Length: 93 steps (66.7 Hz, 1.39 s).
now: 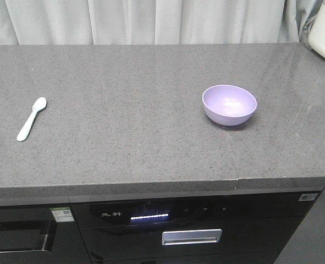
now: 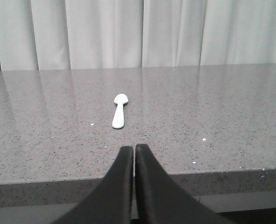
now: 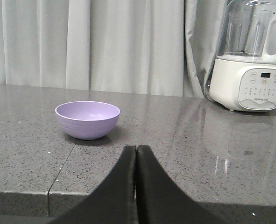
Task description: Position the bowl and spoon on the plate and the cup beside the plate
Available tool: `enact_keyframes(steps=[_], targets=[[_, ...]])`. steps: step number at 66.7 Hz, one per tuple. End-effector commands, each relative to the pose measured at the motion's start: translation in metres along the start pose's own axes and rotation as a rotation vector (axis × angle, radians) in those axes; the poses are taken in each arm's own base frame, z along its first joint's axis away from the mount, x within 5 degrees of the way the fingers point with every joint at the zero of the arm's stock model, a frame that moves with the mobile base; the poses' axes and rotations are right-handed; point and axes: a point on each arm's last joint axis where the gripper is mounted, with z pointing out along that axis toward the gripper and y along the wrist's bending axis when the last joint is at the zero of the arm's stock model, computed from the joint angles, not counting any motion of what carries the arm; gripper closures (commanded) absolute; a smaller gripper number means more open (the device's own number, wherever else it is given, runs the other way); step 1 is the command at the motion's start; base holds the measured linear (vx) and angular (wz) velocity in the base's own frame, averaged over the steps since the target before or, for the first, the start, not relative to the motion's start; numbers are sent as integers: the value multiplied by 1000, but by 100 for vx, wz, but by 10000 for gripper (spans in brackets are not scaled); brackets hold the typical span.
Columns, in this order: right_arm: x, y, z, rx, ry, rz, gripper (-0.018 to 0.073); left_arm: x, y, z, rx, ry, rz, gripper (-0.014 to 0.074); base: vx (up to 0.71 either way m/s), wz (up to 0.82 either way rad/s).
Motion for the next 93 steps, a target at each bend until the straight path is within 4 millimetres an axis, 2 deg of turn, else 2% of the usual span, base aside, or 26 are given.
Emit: enact_keyframes(steps=[1,93], targets=[[-2,0,-1,2,-73,-9,564,4,0,2,8,-36,-9,603,3,-2],[-2,0,-1,2,-73,-9,564,4,0,2,8,-36,-9,603,4,0]])
